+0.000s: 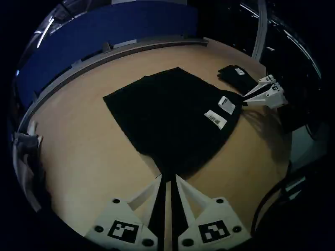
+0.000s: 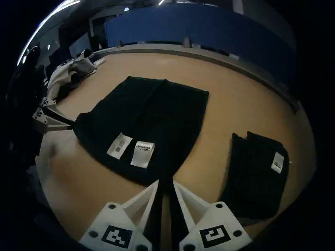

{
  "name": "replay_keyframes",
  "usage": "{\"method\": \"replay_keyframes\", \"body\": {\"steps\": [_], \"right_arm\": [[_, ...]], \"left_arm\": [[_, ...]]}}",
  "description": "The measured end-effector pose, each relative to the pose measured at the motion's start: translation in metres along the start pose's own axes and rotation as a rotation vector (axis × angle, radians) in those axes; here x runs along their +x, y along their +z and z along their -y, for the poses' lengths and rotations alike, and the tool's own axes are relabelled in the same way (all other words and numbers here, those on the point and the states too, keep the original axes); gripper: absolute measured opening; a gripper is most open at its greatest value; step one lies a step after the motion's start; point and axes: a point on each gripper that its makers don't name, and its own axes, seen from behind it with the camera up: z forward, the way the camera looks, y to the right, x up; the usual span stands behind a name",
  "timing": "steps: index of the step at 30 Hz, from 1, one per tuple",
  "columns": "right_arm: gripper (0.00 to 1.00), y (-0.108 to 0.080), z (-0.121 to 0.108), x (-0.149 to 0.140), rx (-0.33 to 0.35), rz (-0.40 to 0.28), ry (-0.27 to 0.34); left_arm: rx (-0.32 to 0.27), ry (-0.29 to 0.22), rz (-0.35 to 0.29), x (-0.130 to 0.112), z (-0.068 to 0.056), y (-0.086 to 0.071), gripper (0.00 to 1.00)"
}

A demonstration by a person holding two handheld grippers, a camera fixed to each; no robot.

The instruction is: Fold towel

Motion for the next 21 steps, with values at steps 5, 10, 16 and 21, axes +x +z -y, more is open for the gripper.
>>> {"method": "replay_keyframes", "body": {"steps": [5, 10, 16, 21], "right_arm": [[0.09, -0.009, 0.004, 0.016, 0.003, -0.022, -0.006], [0.09, -0.018, 0.009, 0.031, 0.009, -0.04, -0.009], [0.09, -0.027, 0.019, 0.046, 0.021, -0.054, -0.018], [0.09, -0.031, 0.023, 0.053, 0.026, -0.059, -0.023]], "left_arm": [[0.015, -0.002, -0.015, 0.009, 0.008, -0.012, 0.07], [0.037, -0.008, -0.033, 0.019, 0.017, -0.023, 0.08], [0.06, -0.021, -0.053, 0.03, 0.029, -0.035, 0.07], [0.07, -0.024, -0.058, 0.033, 0.034, -0.038, 0.07]]}}
